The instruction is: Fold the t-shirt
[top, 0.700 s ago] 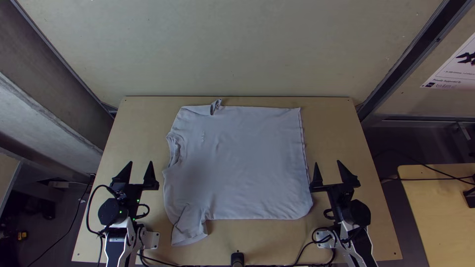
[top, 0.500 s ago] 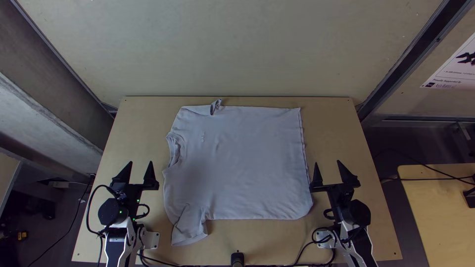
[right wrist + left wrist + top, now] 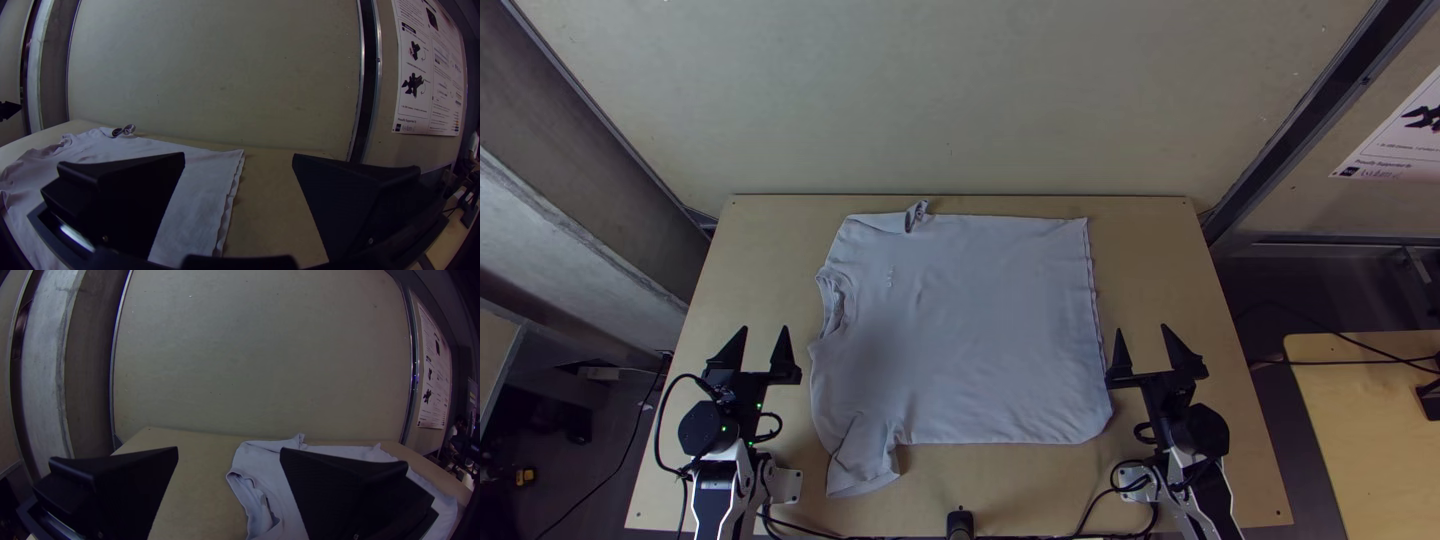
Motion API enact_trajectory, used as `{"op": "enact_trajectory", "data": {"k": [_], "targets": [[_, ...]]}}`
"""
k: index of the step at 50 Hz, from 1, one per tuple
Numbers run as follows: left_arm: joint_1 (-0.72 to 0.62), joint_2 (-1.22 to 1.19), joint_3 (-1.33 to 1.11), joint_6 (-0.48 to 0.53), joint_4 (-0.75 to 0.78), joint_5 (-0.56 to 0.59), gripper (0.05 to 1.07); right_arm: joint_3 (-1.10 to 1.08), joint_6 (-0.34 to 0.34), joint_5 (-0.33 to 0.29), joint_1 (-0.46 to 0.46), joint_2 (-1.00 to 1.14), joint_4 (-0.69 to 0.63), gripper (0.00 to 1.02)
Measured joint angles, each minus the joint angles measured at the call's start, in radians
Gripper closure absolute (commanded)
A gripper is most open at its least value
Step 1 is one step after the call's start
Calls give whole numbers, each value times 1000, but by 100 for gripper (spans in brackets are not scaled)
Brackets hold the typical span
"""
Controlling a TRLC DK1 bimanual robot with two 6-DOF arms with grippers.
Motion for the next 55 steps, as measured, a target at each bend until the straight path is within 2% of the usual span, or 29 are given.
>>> {"op": "enact_trajectory", "data": {"k": [16, 30, 38, 45, 55], "targets": [[7, 0, -1, -2, 0, -13, 9, 0, 30, 0, 10, -1, 0, 4], [42, 0, 6, 13, -18, -15, 9, 13, 10, 0, 6, -2, 0, 4], [28, 12, 27, 20, -60, -11, 9, 92, -5, 0, 6, 28, 0, 4], [12, 109, 90, 20, -47, -11, 9, 189, -15, 0, 5, 108, 18, 4], [4, 357, 319, 28, 2, -4, 9, 331, -35, 0, -6, 275, 54, 4]]}}
